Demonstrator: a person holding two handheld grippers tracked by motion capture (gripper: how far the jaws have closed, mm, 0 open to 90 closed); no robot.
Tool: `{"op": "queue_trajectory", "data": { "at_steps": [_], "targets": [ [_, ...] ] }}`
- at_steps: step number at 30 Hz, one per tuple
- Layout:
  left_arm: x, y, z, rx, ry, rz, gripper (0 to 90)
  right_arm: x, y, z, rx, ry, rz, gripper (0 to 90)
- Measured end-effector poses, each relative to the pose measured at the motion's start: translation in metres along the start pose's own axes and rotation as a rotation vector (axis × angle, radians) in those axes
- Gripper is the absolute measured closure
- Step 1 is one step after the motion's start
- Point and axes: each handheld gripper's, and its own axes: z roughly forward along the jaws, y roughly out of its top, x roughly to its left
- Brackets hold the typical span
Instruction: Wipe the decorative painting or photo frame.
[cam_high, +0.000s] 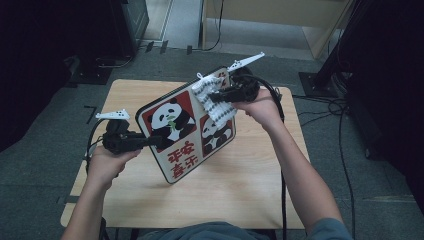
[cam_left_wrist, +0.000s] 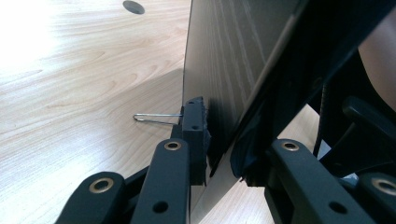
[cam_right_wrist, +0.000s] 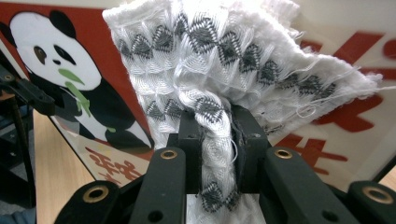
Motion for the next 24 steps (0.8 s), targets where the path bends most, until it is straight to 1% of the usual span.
{"op": "queue_trajectory", "data": {
  "at_steps": [6, 7, 12, 15, 19, 24],
  "targets": [
    [0.0, 0.0, 0.0, 0.0, -0.001, 0.0, 76.2, -0.001, -0.007, 0.003, -0.004, 0.007, 0.007, 77.2],
    [0.0, 0.0, 0.0, 0.0, -0.001, 0.001, 76.2, -0.001, -0.01, 0.004, -0.012, 0.011, -0.001, 77.1],
    [0.0, 0.0, 0.0, 0.001, -0.001, 0.004, 76.3, -0.001, -0.015, 0.007, -0.019, 0.014, -0.005, 77.1],
    [0.0, 0.0, 0.0, 0.002, 0.001, 0.005, 76.3, -0.002, -0.021, 0.008, -0.025, 0.023, 0.003, 77.1],
    [-0.001, 0.001, 0.0, 0.007, 0.005, 0.012, 76.5, -0.001, -0.026, 0.009, -0.035, 0.024, 0.003, 77.1],
    [-0.001, 0.001, 0.0, 0.011, 0.006, 0.01, 76.6, -0.001, -0.033, 0.01, -0.04, 0.023, -0.001, 77.1]
  ]
}}
